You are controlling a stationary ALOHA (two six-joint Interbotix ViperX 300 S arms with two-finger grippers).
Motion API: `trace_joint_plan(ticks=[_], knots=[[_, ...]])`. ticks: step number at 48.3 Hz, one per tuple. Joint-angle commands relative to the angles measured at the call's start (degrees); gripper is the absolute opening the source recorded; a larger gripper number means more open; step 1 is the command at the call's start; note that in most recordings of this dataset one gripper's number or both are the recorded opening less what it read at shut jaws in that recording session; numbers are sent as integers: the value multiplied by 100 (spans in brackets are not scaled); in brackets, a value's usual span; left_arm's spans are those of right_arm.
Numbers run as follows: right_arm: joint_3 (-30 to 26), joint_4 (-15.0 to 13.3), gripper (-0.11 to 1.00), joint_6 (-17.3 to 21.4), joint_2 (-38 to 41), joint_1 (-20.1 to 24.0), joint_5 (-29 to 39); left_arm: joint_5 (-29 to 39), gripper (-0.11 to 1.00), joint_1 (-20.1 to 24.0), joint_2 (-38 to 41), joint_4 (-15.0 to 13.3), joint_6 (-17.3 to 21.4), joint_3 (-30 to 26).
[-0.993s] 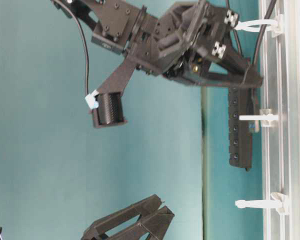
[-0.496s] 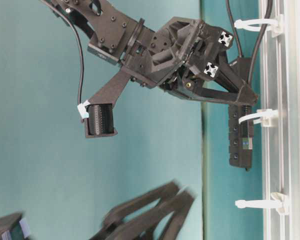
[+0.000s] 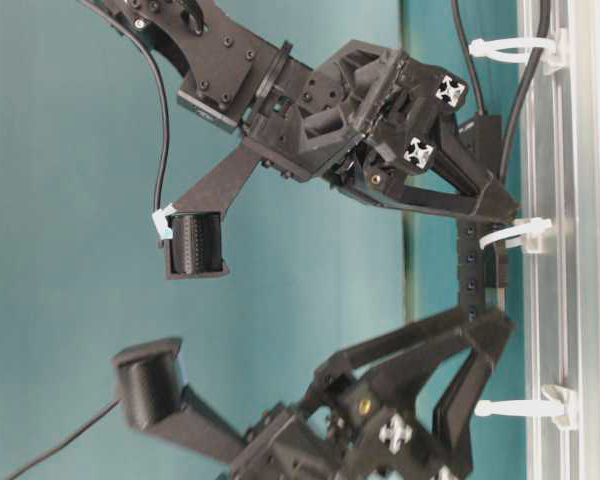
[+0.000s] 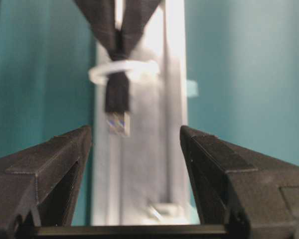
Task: Pass the USB cable through three rings with both arms.
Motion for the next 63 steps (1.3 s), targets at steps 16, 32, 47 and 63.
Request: trace_joint_plan(ticks=[16, 32, 47, 63], knots=[[-53, 26, -9, 0, -44, 18, -158, -211, 74, 97, 536, 18, 0, -299], [-53, 18, -9, 0, -44, 18, -158, -325, 74, 97, 598, 18, 0, -290], [-44, 18, -9, 0, -44, 35, -167, -448, 65, 97, 606, 18, 0, -308], [-53, 26, -9, 9, -44, 79, -141, -448, 22, 88, 571, 18, -9, -272]])
